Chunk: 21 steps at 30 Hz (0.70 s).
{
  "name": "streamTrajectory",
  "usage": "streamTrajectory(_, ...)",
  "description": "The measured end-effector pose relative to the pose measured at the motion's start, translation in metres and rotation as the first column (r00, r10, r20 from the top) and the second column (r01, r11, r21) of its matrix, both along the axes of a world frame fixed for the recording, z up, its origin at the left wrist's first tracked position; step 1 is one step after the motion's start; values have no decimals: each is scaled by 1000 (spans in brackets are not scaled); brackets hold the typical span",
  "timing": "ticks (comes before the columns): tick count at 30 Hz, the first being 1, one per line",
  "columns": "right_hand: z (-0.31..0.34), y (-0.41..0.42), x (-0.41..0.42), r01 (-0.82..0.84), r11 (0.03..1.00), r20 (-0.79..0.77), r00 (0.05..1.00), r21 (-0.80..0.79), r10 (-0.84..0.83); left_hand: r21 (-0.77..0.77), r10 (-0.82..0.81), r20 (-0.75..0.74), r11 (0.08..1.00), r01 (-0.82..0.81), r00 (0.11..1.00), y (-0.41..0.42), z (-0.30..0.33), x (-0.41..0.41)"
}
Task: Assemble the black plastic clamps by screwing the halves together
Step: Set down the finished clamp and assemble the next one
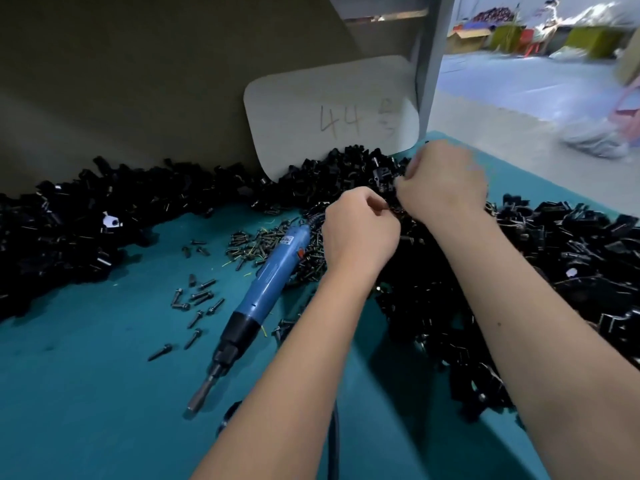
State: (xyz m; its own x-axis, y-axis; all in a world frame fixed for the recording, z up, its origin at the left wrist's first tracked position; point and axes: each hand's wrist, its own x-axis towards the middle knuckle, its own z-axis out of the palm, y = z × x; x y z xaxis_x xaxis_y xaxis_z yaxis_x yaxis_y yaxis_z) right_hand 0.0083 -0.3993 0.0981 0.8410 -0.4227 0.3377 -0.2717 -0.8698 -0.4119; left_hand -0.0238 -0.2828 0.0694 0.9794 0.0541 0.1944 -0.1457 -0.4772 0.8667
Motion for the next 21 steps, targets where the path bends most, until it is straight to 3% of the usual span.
streamTrajectory(5,-10,60,49,-324,945,-124,937,44,327,146,137,-28,981,-131,990,38,-3,32)
streamTrajectory(8,-19,91,89,-475,880,-261,854,-33,451,197,225,-45,957,-212,973,67,-7,50)
streamTrajectory(13,-46,120,135,-583,797,-492,745,-154,450,155,300,-51,945,-289,953,96,-16,74)
streamTrajectory(16,-54,129,148,-561,801,-484,771,-209,413,162,297,-81,946,-281,951,101,-19,88)
streamTrajectory(21,-52,133,157,-502,852,-479,790,-150,382,149,289,-105,951,-273,951,100,-18,105)
